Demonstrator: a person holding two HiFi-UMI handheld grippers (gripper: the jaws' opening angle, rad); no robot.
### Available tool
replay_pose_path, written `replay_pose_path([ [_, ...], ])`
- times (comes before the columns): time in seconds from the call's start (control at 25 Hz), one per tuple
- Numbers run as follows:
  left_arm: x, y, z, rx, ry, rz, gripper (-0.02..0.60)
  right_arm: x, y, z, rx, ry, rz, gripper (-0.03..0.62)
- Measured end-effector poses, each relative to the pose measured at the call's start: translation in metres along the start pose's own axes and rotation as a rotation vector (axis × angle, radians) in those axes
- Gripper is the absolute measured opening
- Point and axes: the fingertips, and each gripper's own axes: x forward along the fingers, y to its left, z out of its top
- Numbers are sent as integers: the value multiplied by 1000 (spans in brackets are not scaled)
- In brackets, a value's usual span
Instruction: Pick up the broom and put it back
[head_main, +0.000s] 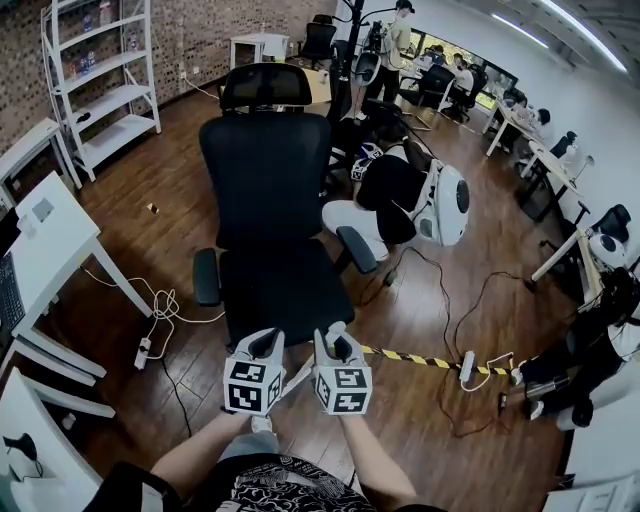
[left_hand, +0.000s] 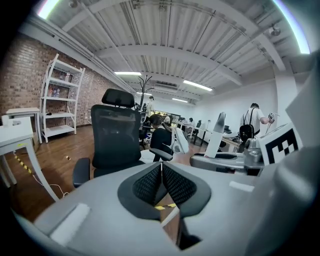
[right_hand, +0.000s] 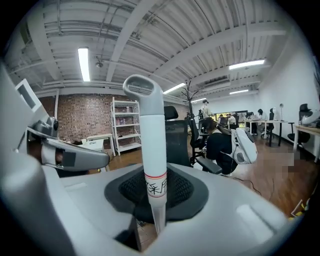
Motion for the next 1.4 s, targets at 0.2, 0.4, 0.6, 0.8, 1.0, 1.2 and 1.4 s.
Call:
replay_pose_path([
  [0.2, -20, -9, 3, -6, -49, 31, 8, -31, 12, 30, -26, -48, 20, 78],
  [0.4, -35, -19, 1, -15, -74, 36, 8, -59, 24, 52, -51, -98, 33, 78],
  [0.6, -45, -31, -2, -9, -88, 29, 8, -78, 28, 64, -65, -132, 33, 78],
  [0.8, -46, -36, -6, -14, -80, 22, 8, -84, 27, 66, -69, -136, 25, 78],
  [1.0, -43, -39, -6, -15, -80, 18, 8, -84, 22, 61, -68, -129, 20, 78],
  [1.2, -36, -32, -7, -17, -68, 15, 8, -69, 19, 51, -64, -110, 14, 78],
  [1.4, -23, -25, -1, -7, -54, 6, 8, -52, 12, 40, -52, -86, 4, 78],
])
